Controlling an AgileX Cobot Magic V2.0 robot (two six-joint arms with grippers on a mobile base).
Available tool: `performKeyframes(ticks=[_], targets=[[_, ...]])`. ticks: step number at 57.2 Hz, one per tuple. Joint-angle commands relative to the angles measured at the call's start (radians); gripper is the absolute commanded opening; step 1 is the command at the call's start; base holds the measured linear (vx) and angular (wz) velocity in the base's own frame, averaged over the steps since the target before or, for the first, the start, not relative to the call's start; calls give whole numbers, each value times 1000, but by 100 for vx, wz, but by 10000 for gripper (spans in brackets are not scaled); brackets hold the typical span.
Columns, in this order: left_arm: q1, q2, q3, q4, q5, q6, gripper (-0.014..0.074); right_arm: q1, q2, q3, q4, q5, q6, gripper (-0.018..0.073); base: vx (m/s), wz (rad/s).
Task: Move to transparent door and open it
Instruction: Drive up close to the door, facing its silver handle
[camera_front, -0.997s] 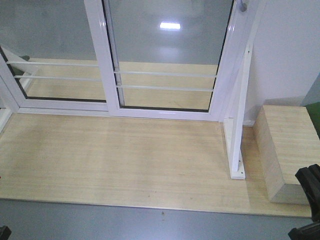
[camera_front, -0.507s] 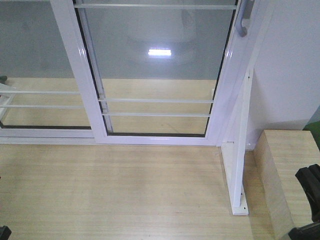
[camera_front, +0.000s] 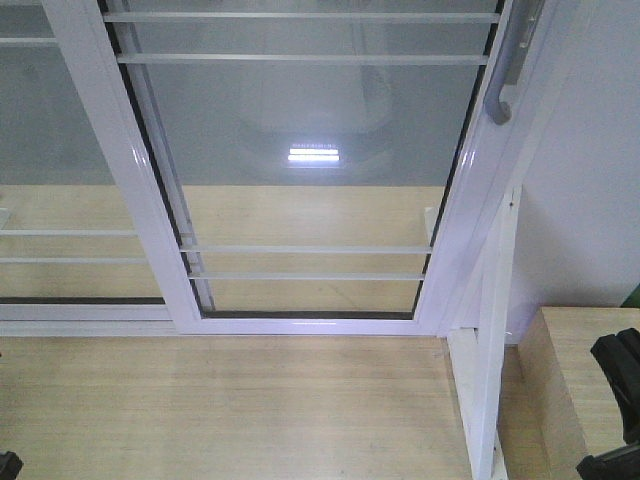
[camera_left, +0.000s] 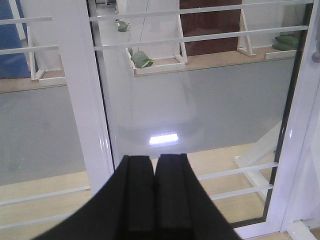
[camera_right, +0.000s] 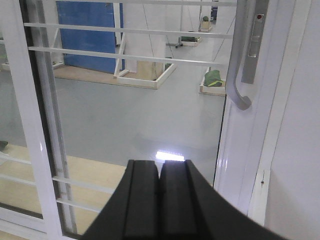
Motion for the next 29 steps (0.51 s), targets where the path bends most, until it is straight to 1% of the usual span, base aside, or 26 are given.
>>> performKeyframes(ticks=[1,29], targets=[[-2,-13,30,-4,-91,-5,-6,-5,-15,14,-1,-86,-6,0,19,-2],[-2,-13,30,-4,-91,-5,-6,-5,-15,14,-1,-86,-6,0,11,-2]])
